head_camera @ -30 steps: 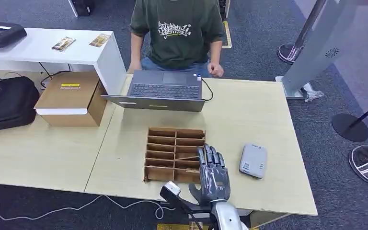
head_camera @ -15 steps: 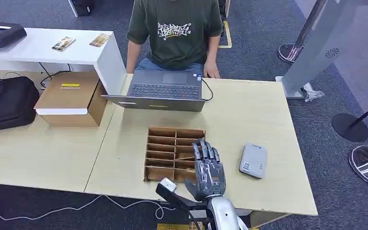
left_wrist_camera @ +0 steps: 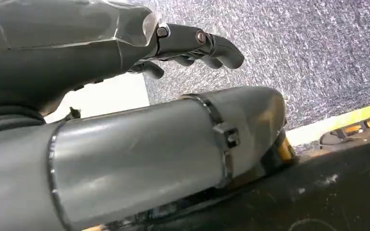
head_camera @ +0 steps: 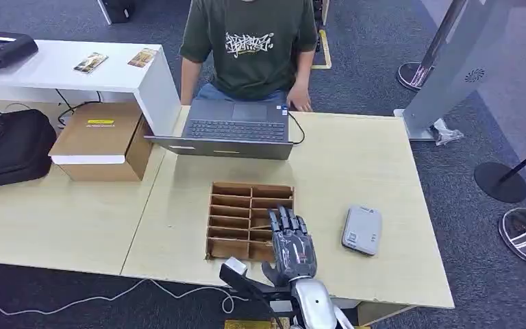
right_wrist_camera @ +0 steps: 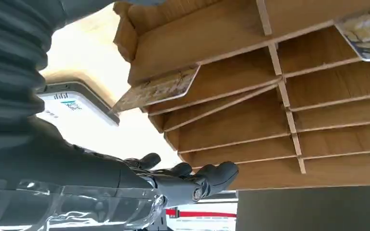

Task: Pass the card to the sensor for recognition and then transmit it.

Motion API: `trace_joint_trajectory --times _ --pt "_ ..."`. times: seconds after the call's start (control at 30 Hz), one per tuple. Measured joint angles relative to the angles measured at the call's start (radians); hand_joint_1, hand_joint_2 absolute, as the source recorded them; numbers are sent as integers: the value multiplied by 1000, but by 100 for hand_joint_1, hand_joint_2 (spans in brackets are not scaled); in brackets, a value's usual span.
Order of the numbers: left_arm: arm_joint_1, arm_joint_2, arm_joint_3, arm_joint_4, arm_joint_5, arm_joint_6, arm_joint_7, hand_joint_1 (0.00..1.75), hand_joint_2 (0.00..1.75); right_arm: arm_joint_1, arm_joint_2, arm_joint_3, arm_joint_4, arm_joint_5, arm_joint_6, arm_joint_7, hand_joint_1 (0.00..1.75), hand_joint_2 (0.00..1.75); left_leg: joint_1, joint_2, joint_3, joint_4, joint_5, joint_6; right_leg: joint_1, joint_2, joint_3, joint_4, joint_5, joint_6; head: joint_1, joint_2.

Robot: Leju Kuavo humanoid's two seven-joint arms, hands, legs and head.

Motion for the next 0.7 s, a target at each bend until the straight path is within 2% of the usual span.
trace_joint_trajectory --times 0.33,0.7 --pt "9 6 0 0 19 12 -21 0 0 14 2 0 -82 69 59 41 0 175 0 0 0 0 0 0 0 0 0 0 0 0 0 0" --pt "11 10 0 0 21 12 -21 0 0 26 2 0 -131 75 73 48 0 175 0 0 0 0 0 0 0 0 0 0 0 0 0 0"
